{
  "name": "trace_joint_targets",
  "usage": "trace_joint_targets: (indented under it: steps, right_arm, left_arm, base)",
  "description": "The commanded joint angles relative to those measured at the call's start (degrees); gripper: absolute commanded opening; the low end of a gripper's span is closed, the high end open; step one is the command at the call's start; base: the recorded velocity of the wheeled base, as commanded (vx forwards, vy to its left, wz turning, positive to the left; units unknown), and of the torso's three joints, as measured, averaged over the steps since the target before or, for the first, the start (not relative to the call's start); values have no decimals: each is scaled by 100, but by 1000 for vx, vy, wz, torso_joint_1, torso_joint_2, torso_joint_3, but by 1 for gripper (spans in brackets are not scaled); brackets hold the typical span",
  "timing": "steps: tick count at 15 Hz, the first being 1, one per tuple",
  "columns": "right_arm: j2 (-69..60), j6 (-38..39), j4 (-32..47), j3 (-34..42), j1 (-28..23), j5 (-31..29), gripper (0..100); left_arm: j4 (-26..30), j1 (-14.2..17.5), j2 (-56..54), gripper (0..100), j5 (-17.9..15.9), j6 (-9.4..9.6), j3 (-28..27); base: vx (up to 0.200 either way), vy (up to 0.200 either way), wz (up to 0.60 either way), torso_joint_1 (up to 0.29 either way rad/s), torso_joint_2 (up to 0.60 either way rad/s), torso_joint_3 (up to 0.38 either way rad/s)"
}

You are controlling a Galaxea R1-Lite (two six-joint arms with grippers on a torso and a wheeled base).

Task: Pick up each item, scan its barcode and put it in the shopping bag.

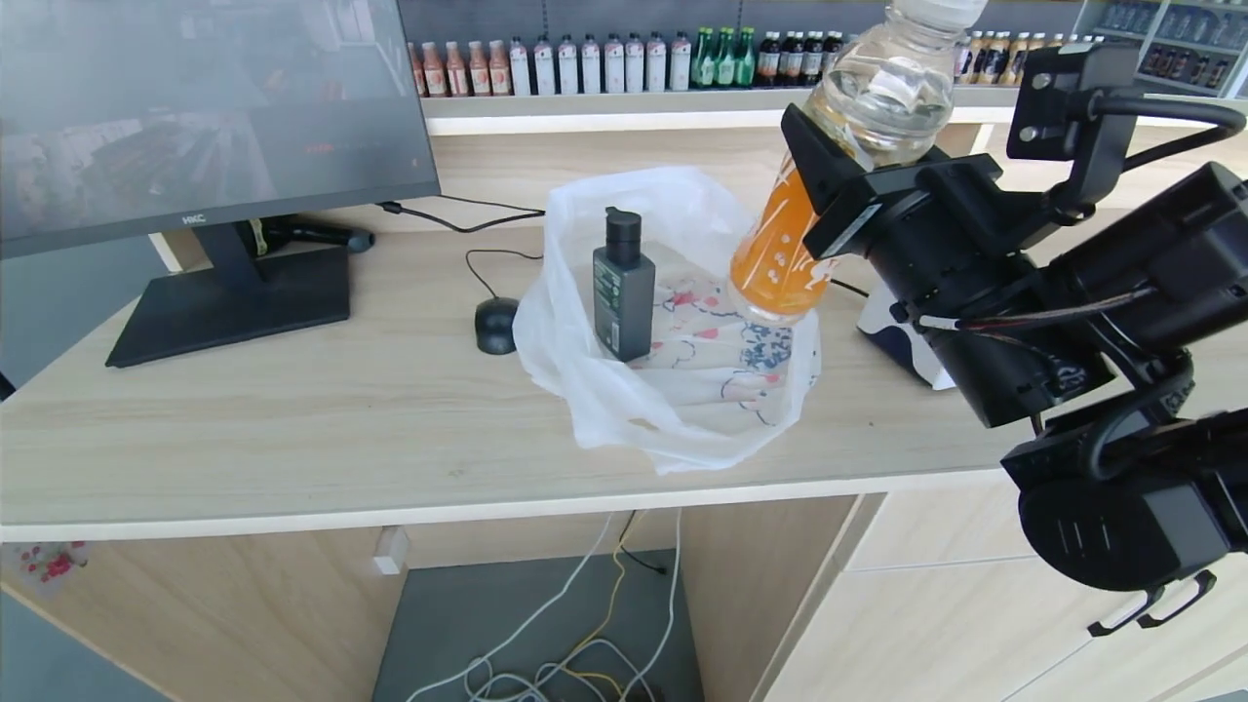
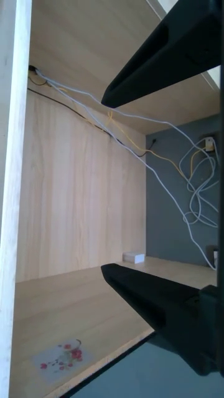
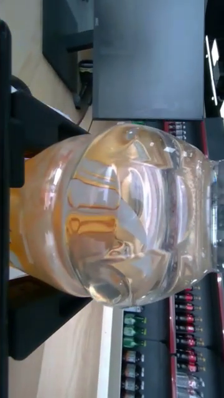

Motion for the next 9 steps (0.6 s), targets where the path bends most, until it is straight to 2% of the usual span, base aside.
trace_joint_targets:
  steps: [1, 7, 9]
  right_arm:
    - [55, -4, -16, 0, 11, 7, 0]
    - [2, -4, 63, 79, 19, 34, 0]
    - [-297, -4, 1030, -193, -16, 25, 0]
  left_arm:
    - [1, 0, -2, 100, 1, 4, 0]
    - [1, 0, -2, 100, 1, 4, 0]
    - [1, 0, -2, 100, 1, 4, 0]
  base:
    - [0, 0, 0, 0, 0, 0]
    - [0, 0, 0, 0, 0, 0]
    - [0, 0, 0, 0, 0, 0]
